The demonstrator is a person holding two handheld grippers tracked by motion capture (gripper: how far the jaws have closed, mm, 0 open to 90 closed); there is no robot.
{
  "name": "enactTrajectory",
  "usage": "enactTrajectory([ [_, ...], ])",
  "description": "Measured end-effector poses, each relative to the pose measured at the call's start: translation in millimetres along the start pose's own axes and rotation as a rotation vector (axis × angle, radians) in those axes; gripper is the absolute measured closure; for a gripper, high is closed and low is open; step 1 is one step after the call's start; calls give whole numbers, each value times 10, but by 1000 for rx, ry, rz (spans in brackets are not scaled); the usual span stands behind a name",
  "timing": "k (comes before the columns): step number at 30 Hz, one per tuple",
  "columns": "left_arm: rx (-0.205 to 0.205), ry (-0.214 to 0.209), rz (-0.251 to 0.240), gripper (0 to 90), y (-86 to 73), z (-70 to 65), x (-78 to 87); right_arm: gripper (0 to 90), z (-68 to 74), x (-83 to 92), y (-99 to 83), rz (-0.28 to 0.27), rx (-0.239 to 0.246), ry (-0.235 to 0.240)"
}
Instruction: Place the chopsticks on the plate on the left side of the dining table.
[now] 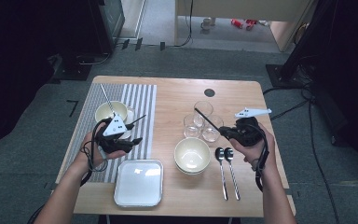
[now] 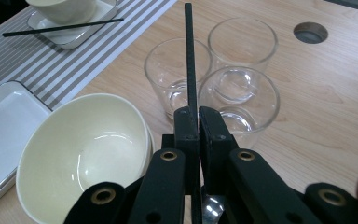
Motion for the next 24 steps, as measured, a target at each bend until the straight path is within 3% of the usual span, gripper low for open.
enactTrajectory([
  [14,-38,-2,-13,420,185,13,-38,872,87,-68,141,16,109,86],
  [24,-83,-11,-20,422,328,-32,-104,872,265,-180,208,44,191,147],
])
Point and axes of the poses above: each handheld gripper's, and its own axes: x roughly backward along the jaws, y roughly out of its top, z roughly to its left, the point moved 7 cm from there along -x, roughly forward along the jaws, and after that the axes turned 4 degrees about z, right-handed, at the moved point
